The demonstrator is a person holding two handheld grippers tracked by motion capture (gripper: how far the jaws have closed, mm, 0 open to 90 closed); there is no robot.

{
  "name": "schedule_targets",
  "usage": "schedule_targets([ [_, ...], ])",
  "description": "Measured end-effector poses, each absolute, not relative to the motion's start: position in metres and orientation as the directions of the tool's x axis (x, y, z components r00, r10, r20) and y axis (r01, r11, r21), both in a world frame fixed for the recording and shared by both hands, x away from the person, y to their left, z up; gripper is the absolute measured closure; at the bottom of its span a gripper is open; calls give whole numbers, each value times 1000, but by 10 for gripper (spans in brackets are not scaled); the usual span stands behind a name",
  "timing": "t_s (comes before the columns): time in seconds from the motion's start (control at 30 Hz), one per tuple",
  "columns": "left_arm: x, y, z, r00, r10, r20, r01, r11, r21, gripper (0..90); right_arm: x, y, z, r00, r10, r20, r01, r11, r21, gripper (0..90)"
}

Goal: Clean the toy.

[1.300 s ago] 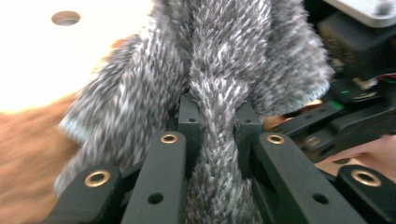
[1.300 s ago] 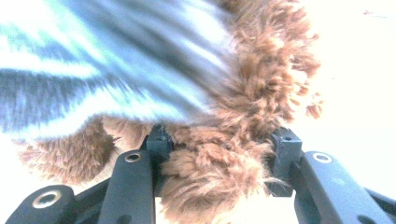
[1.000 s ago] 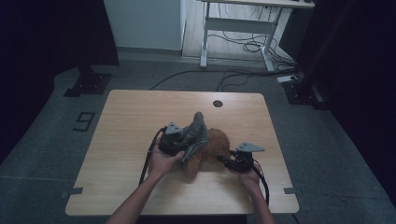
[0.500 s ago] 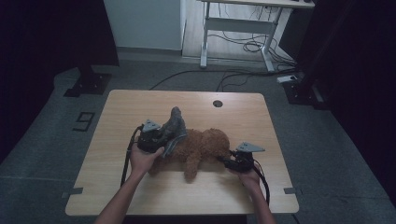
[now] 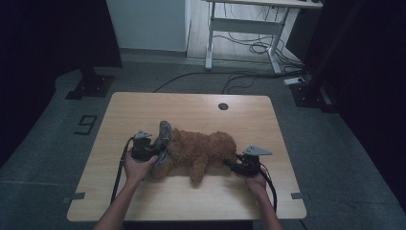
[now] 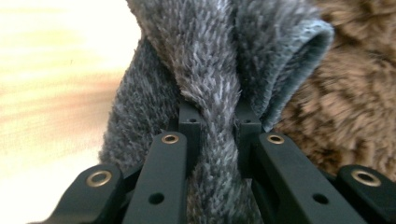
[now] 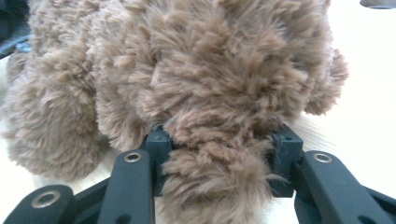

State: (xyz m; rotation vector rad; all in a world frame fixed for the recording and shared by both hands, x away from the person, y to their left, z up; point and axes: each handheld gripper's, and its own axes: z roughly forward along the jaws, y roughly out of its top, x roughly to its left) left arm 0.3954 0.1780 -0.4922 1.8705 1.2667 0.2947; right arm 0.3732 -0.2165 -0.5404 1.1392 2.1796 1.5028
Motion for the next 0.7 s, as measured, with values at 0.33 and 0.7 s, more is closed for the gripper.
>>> schedule_targets([
  [0.33, 404, 149, -433, 527, 827, -198, 562, -164, 811, 783, 383, -225, -547, -608, 768, 200, 460, 136, 877, 552],
  [0.7, 424, 95, -419, 595, 786, -170, 559, -252, 790, 780, 380, -225, -545, -625, 759, 185, 449, 156, 880, 534],
])
